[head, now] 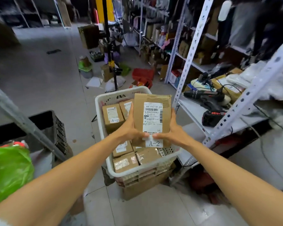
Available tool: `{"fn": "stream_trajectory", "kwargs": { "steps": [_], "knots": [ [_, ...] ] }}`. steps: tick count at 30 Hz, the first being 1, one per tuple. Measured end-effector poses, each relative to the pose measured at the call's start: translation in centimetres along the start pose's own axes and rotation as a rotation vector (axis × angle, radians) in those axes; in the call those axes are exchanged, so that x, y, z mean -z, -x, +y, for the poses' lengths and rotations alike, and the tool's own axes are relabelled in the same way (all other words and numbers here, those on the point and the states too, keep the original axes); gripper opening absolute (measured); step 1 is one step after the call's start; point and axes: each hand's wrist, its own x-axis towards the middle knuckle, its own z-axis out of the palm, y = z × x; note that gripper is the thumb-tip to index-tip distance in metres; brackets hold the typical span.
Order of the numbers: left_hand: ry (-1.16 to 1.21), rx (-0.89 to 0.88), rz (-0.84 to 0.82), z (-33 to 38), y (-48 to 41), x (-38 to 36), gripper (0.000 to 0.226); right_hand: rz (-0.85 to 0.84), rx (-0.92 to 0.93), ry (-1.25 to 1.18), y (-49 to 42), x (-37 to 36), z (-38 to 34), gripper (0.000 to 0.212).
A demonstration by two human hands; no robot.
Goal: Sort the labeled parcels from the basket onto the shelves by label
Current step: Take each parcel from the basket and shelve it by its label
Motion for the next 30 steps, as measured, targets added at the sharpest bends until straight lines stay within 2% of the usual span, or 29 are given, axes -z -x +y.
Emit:
{"fn": "stream_trajectory", "kwargs": {
  "steps": [10,14,16,18,20,22,26,30],
  "knots": [
    [-0.025,-0.058,-0.086,4.5,3.1,-7.8,0.146,0.181,-0.015,-0.090,9.6,4.2,2.5,0.143],
    [-0.072,-0.100,-0.172,7.1,4.4,-13.6,0.146,0.319,-0.042,-0.052,15.6,7.0,4.8,0.140],
    [-0.022,-0.066,-0.142,7.4,5.2,-16.9,0.142,0.365,-0.062,0.020,18.6,8.3,6.2,0.130],
    [0.115,-0.013,-0.079,6.5,6.4,-19.6,0.146,0.338,-0.068,0.122,20.9,9.1,6.9,0.120],
    [0.209,0.040,-0.048,5.5,7.3,-21.8,0.155,0.323,-0.079,0.170,22.0,9.7,7.1,0.119],
    [0.232,0.049,-0.049,5.4,8.0,-23.4,0.146,0.323,-0.117,0.170,23.0,10.1,6.9,0.122],
    [0.179,-0.072,-0.084,7.2,8.8,-25.3,0.131,0.393,-0.136,0.135,25.6,11.1,8.2,0.132],
    [0.067,-0.173,-0.167,9.7,9.3,-28.0,0.136,0.518,-0.158,0.093,29.0,12.5,10.1,0.136]
  ]
}}
